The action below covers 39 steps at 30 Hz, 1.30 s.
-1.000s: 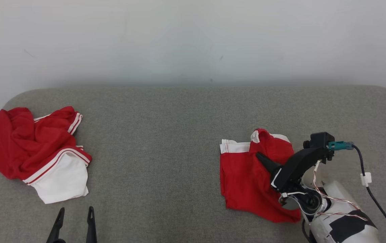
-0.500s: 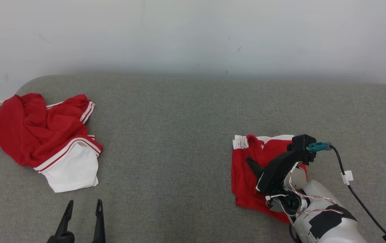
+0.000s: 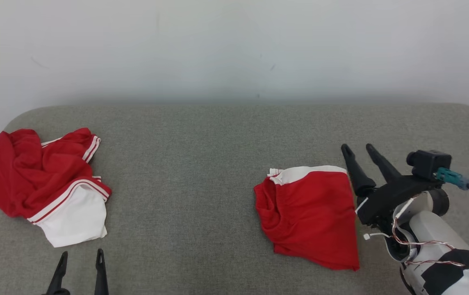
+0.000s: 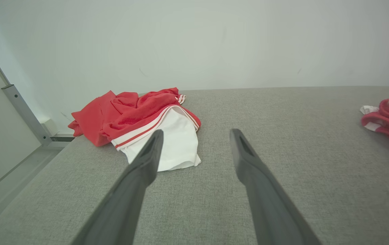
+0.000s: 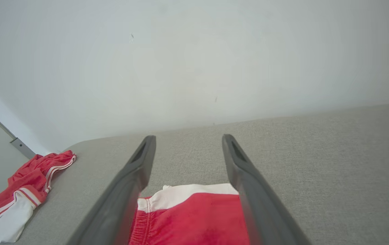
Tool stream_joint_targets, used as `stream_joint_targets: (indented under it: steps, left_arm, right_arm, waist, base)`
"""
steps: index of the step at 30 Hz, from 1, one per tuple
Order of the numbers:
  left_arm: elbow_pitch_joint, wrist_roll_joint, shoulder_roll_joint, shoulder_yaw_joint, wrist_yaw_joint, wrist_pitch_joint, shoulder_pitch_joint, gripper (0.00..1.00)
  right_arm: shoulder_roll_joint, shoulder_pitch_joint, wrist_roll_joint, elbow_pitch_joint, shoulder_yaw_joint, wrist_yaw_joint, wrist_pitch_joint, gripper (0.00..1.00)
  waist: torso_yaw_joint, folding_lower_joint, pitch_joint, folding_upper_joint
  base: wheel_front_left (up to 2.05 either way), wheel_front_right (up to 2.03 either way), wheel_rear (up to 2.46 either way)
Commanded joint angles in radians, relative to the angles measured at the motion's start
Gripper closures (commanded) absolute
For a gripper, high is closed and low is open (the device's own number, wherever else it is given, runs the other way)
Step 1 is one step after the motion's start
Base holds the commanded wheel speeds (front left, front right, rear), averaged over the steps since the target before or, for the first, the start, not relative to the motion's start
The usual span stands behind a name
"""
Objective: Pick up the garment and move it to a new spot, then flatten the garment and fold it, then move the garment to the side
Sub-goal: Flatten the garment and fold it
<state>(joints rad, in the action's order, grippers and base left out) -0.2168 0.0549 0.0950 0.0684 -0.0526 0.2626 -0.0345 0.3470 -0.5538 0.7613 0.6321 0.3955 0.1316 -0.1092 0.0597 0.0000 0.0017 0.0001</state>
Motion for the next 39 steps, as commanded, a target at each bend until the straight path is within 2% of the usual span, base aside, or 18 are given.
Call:
stream_joint_targets:
  steps: [1, 8, 13, 19, 28, 39]
  left_arm:
    - [0.004, 0.003, 0.003, 0.006, 0.003, 0.003, -0.012, 0.00]
    - [0.026, 0.001, 0.004, 0.035, 0.015, 0.003, -0.033, 0.00]
    - [0.039, -0.003, 0.000, 0.043, 0.021, 0.003, -0.044, 0.00]
    - [0.045, -0.006, -0.006, 0.041, 0.019, 0.003, -0.044, 0.00]
    - [0.048, -0.012, -0.007, 0.040, 0.012, 0.003, -0.048, 0.00]
    - [0.040, -0.021, 0.006, 0.032, 0.000, 0.003, -0.038, 0.00]
  right_arm:
    - [0.008, 0.016, -0.005, -0.014, 0.000, -0.002, -0.024, 0.00]
    - [0.049, 0.114, -0.057, -0.087, -0.051, -0.002, -0.139, 0.00]
    - [0.036, 0.200, -0.132, -0.162, -0.144, -0.002, -0.156, 0.00]
    - [-0.017, 0.332, -0.264, -0.288, -0.284, -0.002, -0.156, 0.00]
    - [-0.140, 0.494, -0.401, -0.428, -0.404, -0.002, -0.155, 0.00]
    - [-0.204, 0.581, -0.477, -0.474, -0.437, -0.002, -0.155, 0.00]
  waist:
    - [-0.012, 0.0000, -0.004, -0.0001]
    - [-0.039, 0.0000, -0.011, -0.0001]
    - [-0.049, 0.0000, -0.014, -0.0001]
    - [-0.052, 0.0000, -0.014, -0.0001]
    - [-0.051, 0.0000, -0.018, -0.0001]
    - [-0.042, 0.0000, -0.028, -0.0001]
  base:
    - [0.00, 0.00, 0.00]
    - [0.00, 0.00, 0.00]
    - [0.00, 0.00, 0.00]
    - [0.00, 0.00, 0.00]
    - [0.00, 0.00, 0.00]
    - [0.00, 0.00, 0.00]
